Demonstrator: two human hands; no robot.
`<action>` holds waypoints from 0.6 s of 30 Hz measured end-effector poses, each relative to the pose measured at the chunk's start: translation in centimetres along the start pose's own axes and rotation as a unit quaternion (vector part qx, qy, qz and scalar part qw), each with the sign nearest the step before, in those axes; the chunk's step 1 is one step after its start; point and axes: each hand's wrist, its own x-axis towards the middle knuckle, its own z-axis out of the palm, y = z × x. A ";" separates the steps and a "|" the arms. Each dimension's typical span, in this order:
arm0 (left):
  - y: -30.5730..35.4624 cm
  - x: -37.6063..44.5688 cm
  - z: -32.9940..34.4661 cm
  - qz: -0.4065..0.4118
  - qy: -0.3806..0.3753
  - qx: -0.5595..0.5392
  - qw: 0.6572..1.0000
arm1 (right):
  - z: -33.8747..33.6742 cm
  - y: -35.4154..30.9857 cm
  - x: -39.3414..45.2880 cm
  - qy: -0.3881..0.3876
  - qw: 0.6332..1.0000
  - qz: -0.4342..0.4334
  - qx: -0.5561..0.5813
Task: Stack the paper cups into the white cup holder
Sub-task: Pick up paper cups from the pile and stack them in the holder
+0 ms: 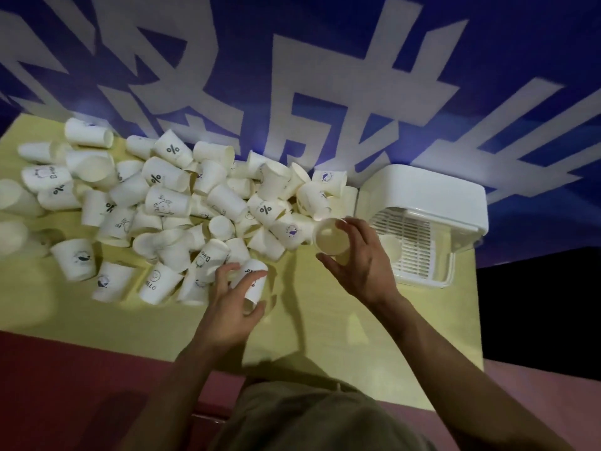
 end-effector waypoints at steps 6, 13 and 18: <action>6.4 1.0 2.5 0.055 -0.015 0.049 0.997 | -4.3 7.2 -8.0 -0.005 0.995 0.071 0.066; 14.7 2.4 7.5 0.087 0.046 0.090 0.991 | -7.3 13.6 -12.2 -0.009 0.993 0.077 0.084; 20.2 5.2 10.6 0.111 0.029 0.081 0.990 | -10.2 16.3 -12.6 0.000 0.992 0.091 0.090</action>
